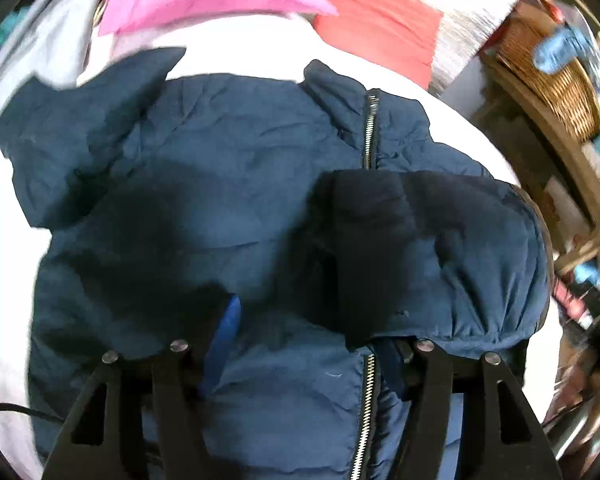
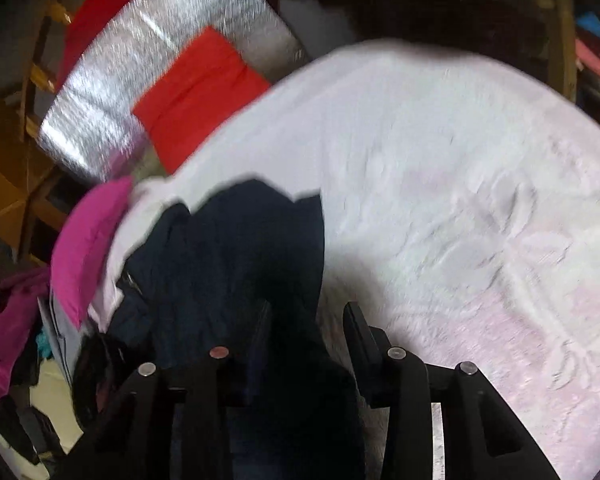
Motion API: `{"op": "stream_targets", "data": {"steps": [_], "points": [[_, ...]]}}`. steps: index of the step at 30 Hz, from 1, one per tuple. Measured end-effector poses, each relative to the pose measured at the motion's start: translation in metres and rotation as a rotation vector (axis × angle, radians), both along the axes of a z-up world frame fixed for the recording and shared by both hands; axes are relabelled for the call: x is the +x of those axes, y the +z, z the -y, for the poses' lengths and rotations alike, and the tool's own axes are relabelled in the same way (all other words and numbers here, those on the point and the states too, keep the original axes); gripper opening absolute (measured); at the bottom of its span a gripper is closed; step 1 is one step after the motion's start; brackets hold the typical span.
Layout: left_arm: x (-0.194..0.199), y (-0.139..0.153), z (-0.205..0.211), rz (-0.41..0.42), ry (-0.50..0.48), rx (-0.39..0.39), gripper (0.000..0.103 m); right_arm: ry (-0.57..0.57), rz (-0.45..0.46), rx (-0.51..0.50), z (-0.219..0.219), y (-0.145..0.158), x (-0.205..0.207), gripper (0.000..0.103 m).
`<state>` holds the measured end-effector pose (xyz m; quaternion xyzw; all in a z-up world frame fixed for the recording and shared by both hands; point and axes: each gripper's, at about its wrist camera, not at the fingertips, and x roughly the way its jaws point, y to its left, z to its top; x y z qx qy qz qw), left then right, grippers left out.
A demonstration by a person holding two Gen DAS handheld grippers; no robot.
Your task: Fold large clothes
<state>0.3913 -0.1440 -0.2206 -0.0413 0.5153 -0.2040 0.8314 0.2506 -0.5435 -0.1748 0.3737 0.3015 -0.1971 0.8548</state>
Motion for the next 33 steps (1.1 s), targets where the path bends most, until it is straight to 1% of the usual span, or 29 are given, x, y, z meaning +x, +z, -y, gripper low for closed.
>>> {"op": "stream_targets", "data": {"steps": [1,2,3,4,7,8,9,10,11,14,15,16,19,20,22,23,24,25,27,29,31,32,33], "points": [[-0.002,0.004,0.003,0.030,-0.010,0.030,0.065,0.012,0.053,-0.036,-0.006,0.011,-0.004,0.042],[-0.003,0.006,0.005,0.046,-0.013,0.045,0.065,0.044,0.100,-0.045,-0.011,0.017,-0.005,0.042],[-0.003,0.007,0.006,0.047,-0.010,0.046,0.065,0.100,0.158,-0.021,-0.018,0.022,-0.003,0.042],[-0.001,0.007,0.004,0.033,-0.007,0.038,0.065,0.147,0.180,0.012,-0.025,0.022,0.002,0.042],[0.006,-0.001,0.000,-0.030,0.019,0.003,0.065,0.212,0.135,0.069,-0.040,0.009,0.021,0.042],[0.007,-0.003,-0.003,-0.040,0.026,-0.003,0.065,0.252,0.136,0.131,-0.043,0.001,0.029,0.042],[0.007,-0.004,-0.006,-0.050,0.029,-0.010,0.065,0.316,0.131,0.239,-0.046,-0.012,0.041,0.042],[0.007,-0.005,-0.007,-0.054,0.028,-0.012,0.065,0.351,0.129,0.354,-0.051,-0.026,0.051,0.042],[0.006,-0.006,-0.008,-0.054,0.026,-0.011,0.065,0.356,0.150,0.446,-0.053,-0.037,0.056,0.042],[0.003,-0.006,-0.007,-0.044,0.012,0.003,0.065,0.397,0.207,0.654,-0.065,-0.059,0.074,0.043],[0.002,-0.007,-0.006,-0.043,0.006,0.007,0.065,0.404,0.223,0.695,-0.071,-0.064,0.081,0.051],[0.002,-0.008,-0.006,-0.043,0.001,0.011,0.065,0.410,0.239,0.724,-0.077,-0.066,0.086,0.054],[0.003,-0.009,-0.012,-0.053,-0.010,0.001,0.065,0.451,0.365,0.863,-0.093,-0.069,0.098,0.056],[0.002,-0.009,-0.016,-0.054,-0.010,-0.006,0.066,0.478,0.420,0.891,-0.099,-0.065,0.101,0.056],[0.002,-0.007,-0.026,-0.051,0.000,-0.004,0.066,0.546,0.503,0.896,-0.112,-0.051,0.106,0.056],[0.002,-0.007,-0.032,-0.049,0.005,0.001,0.066,0.573,0.523,0.897,-0.116,-0.047,0.107,0.056],[0.003,-0.007,-0.037,-0.052,0.009,-0.004,0.067,0.598,0.523,0.873,-0.120,-0.040,0.108,0.059],[0.004,-0.007,-0.040,-0.057,0.016,-0.010,0.067,0.602,0.510,0.827,-0.121,-0.035,0.108,0.059],[0.006,-0.004,-0.050,-0.059,0.047,-0.019,0.067,0.575,0.490,0.700,-0.115,-0.021,0.100,0.059],[0.008,-0.001,-0.056,-0.051,0.075,-0.027,0.067,0.497,0.438,0.572,-0.099,-0.010,0.087,0.059],[0.011,0.000,-0.060,-0.049,0.094,-0.036,0.067,0.381,0.371,0.388,-0.081,0.006,0.073,0.059],[0.013,-0.001,-0.062,-0.059,0.099,-0.045,0.067,0.297,0.318,0.263,-0.067,0.015,0.060,0.059],[0.014,-0.003,-0.064,-0.068,0.105,-0.052,0.067,0.253,0.282,0.203,-0.057,0.019,0.059,0.059]]}}
